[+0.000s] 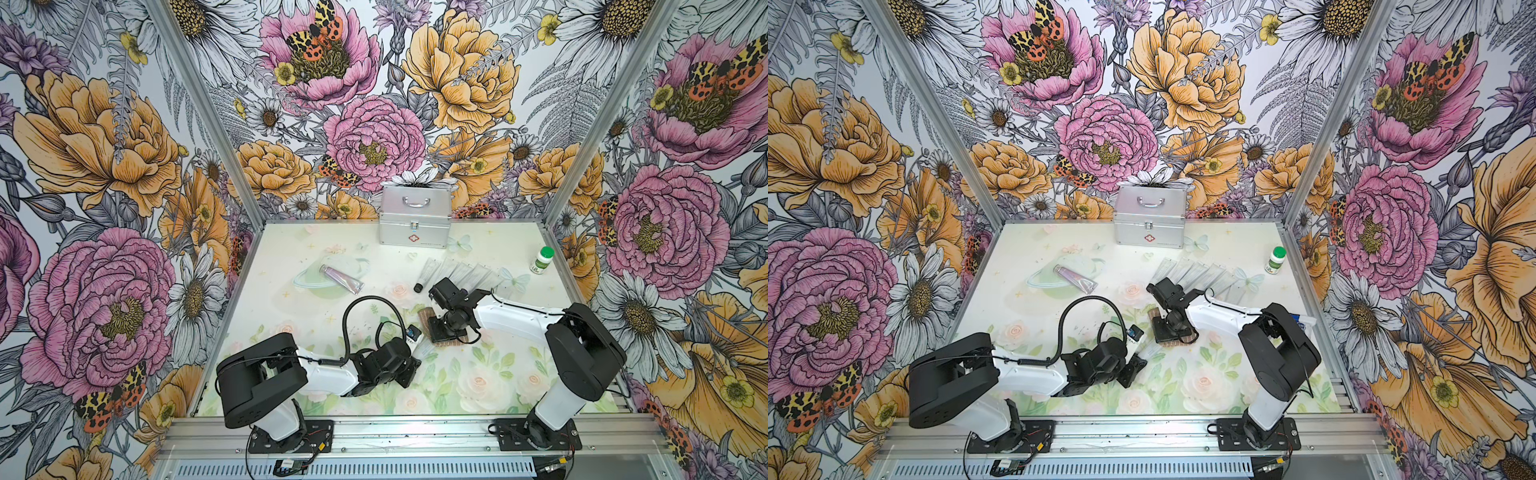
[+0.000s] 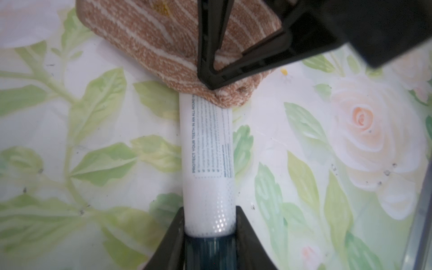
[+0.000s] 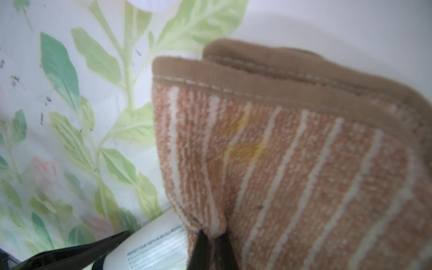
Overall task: Wipe the surface of the toothpaste tube
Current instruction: Wipe the dirt from the toothpaste tube.
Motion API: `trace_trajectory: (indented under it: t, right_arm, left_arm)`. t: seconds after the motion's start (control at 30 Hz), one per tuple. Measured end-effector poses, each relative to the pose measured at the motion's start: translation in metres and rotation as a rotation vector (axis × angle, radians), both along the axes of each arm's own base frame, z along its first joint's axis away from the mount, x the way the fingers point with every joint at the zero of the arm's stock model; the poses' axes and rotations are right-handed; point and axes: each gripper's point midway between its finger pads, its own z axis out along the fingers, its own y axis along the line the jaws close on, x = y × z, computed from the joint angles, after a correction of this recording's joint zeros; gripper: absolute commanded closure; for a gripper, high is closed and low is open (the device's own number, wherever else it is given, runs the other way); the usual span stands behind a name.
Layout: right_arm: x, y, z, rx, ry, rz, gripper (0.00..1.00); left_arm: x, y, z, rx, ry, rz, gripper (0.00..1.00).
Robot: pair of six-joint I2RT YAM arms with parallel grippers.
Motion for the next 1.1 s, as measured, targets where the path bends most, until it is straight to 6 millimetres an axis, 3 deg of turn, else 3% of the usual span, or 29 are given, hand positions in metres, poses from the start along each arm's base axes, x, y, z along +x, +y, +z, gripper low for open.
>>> trace_trajectory:
  t: [0.37, 0.6, 0.83, 1.1]
  right_arm:
    - [0.026, -0.037, -0.007, -0.041, -0.018, -0.095, 1.00]
    - [0.020, -0.027, -0.006, -0.086, -0.057, -0.059, 1.00]
    - [-0.002, 0.003, 0.003, -0.063, -0.072, 0.010, 1.00]
    - [0.001, 0.003, 0.000, -0.050, -0.042, 0.003, 1.00]
  left_arm:
    - [0.000, 0.000, 0.000, -0.005, -0.003, 0.000, 0.70]
    - [0.000, 0.000, 0.000, -0.004, -0.002, 0.001, 0.70]
    - [0.000, 0.000, 0.000, -0.004, -0.002, 0.001, 0.70]
    - [0.001, 0.001, 0.000, -0.006, -0.001, 0.004, 0.70]
